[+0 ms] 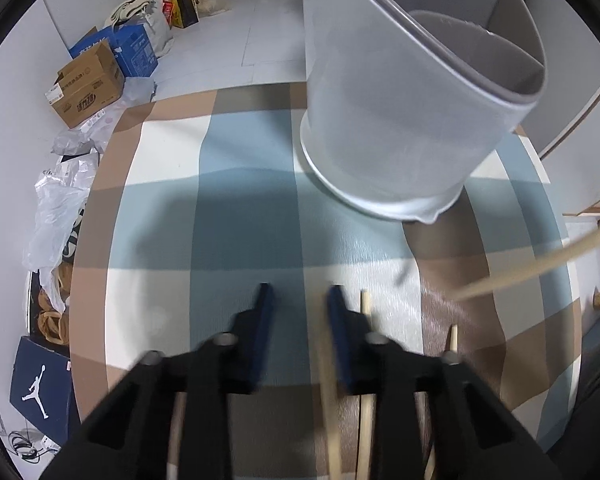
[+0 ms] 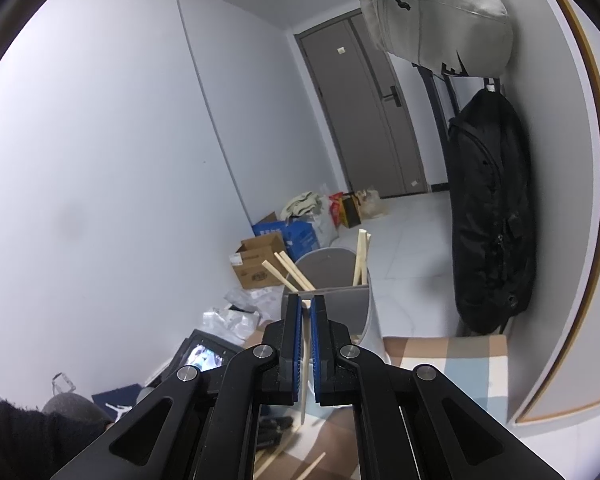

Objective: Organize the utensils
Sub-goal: 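Close the right gripper on a chopstick while the left gripper closes on another, then lift both grippers with chopsticks up over the utensil holder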

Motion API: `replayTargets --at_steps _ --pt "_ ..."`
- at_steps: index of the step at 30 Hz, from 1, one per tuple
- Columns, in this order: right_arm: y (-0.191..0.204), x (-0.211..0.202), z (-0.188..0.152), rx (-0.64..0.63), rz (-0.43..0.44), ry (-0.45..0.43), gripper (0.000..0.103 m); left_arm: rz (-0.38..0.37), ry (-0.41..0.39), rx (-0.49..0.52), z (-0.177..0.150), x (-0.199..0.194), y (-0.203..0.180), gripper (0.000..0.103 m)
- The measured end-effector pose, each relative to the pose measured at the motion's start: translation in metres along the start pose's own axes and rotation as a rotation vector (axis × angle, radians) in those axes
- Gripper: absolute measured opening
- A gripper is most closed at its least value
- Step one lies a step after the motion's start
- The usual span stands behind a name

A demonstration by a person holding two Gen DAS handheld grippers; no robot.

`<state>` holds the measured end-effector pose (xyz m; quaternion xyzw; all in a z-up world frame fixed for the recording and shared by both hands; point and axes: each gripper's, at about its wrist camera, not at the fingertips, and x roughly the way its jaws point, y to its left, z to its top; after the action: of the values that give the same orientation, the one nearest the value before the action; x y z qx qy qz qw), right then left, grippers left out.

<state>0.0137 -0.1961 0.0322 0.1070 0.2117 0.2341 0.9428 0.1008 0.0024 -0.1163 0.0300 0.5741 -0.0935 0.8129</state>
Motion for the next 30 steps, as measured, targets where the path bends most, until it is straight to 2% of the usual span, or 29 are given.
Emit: replayTargets --at_steps 1,3,7,12,15,20,26,30 --pt "-0.001 0.000 0.000 0.002 -0.003 0.000 0.004 -0.016 -0.002 -0.015 0.000 0.000 0.003 0.003" --pt "-0.001 -0.001 -0.001 0.004 -0.008 -0.001 0.004 -0.057 -0.007 -0.064 0.000 0.001 0.012 0.002" --pt "-0.002 -0.002 -0.001 0.006 -0.017 -0.004 0.004 -0.056 -0.104 -0.133 -0.004 -0.015 0.024 0.002" --pt "0.000 -0.001 -0.002 -0.009 -0.012 0.006 0.004 -0.106 -0.296 -0.245 -0.013 -0.060 0.043 0.002" --pt "0.006 0.000 -0.001 -0.030 -0.012 0.014 0.004 -0.129 -0.420 -0.277 -0.019 -0.091 0.047 0.002" --pt "0.018 -0.001 0.004 -0.063 -0.009 0.007 0.004 -0.144 -0.558 -0.243 -0.017 -0.124 0.041 0.002" --pt "0.031 0.000 0.012 -0.088 -0.008 0.008 0.004 -0.156 -0.619 -0.150 -0.012 -0.140 0.043 0.002" --pt "0.036 -0.002 0.020 -0.105 -0.009 0.003 0.004 -0.174 -0.637 -0.134 -0.010 -0.146 0.047 0.002"
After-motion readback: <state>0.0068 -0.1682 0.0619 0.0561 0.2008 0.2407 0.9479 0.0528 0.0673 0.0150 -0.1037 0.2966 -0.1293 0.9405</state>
